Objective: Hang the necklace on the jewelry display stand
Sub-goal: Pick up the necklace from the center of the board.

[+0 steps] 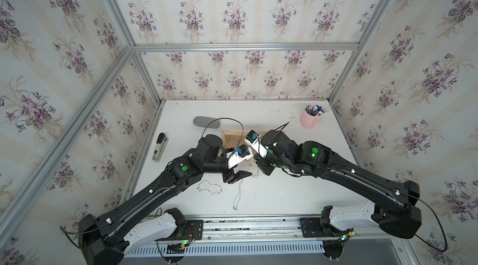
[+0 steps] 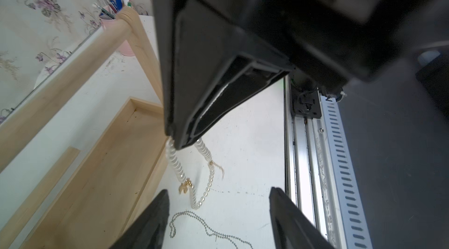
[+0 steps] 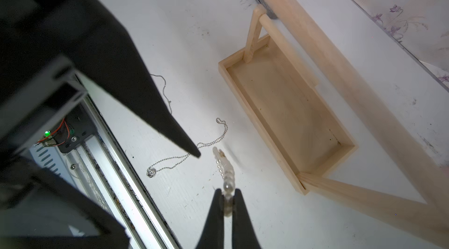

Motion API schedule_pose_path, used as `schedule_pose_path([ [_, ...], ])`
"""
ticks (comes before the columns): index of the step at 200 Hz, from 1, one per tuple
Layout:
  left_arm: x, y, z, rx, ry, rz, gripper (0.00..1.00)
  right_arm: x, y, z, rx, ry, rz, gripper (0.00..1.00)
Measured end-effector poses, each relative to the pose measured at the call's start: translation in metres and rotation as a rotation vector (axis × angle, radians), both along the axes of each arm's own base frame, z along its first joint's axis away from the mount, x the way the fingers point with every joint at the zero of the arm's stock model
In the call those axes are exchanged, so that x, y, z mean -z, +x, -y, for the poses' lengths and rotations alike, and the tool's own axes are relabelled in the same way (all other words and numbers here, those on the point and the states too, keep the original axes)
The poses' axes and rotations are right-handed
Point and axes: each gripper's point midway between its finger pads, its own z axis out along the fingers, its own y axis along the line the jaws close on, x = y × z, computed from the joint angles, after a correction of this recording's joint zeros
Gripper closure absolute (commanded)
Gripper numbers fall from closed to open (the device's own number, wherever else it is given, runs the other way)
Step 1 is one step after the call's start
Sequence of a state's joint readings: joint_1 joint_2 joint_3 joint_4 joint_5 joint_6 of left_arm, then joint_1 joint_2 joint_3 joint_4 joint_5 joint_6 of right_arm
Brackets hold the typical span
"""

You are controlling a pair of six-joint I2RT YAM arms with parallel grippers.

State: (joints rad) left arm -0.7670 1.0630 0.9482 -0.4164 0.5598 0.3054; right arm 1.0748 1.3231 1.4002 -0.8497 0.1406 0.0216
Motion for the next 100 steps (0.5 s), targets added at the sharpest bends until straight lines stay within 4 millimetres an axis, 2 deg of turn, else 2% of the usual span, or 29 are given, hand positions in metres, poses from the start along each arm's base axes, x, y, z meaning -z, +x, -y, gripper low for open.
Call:
schedule_pose_path([
  [9, 0.006, 0.003, 0.002, 0.001, 0.022, -0.006, 0.53, -0.003, 0.000, -0.001, -0.006, -0.001, 0.003, 1.00],
  [26, 0.012, 0.004, 0.005, 0.013, 0.040, -0.005, 0.59, -0.006, 0.001, -0.001, -0.018, -0.008, 0.011, 1.00],
  [60, 0.009, 0.006, 0.005, 0.009, 0.026, 0.024, 0.57, -0.007, 0.000, -0.002, -0.041, -0.015, 0.017, 1.00],
  [100, 0.009, 0.010, -0.012, -0.075, -0.029, 0.082, 0.53, -0.009, 0.002, -0.005, -0.051, 0.029, 0.014, 1.00],
])
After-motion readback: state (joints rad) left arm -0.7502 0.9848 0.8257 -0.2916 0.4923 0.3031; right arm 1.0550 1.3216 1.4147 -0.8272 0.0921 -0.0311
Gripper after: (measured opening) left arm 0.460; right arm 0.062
